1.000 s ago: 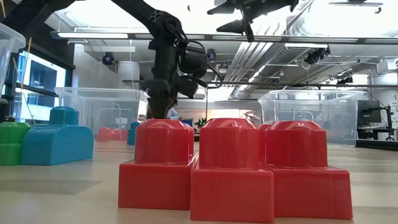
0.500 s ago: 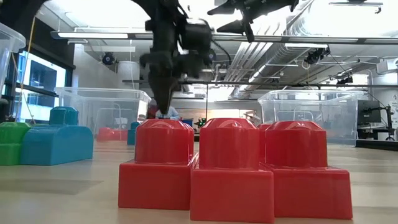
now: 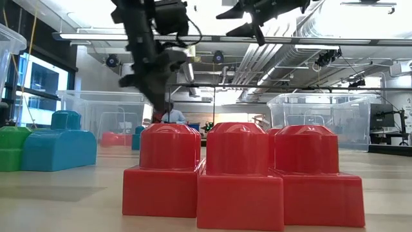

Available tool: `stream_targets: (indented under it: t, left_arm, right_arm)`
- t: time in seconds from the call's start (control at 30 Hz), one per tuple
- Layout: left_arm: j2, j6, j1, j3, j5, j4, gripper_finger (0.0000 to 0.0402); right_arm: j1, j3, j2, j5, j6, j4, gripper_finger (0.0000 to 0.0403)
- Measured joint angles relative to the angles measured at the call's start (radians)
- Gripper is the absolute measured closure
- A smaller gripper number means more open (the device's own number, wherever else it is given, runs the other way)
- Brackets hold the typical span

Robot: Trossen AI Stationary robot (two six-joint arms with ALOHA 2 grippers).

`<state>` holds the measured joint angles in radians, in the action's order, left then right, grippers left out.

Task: Sort blocks
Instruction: Put the red game piece into the top left transparent bin

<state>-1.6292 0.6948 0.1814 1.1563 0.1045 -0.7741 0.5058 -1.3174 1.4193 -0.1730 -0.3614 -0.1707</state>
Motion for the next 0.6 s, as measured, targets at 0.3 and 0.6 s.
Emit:
stream_targets:
  t: [0.3, 0.6]
  left_arm:
    - [-0.021, 0.237, -0.021, -0.096, 0.010, 0.167, 0.0236]
    - [-0.069, 0.264, -0.009, -0.095, 0.054, 0.197, 0.0152]
  right_arm:
    - [0.042, 0.000, 0.000, 0.002, -0.005, -0.048, 0.0231]
    - [0.044, 0.000, 0.000, 0.004, -0.005, -0.074, 0.0231]
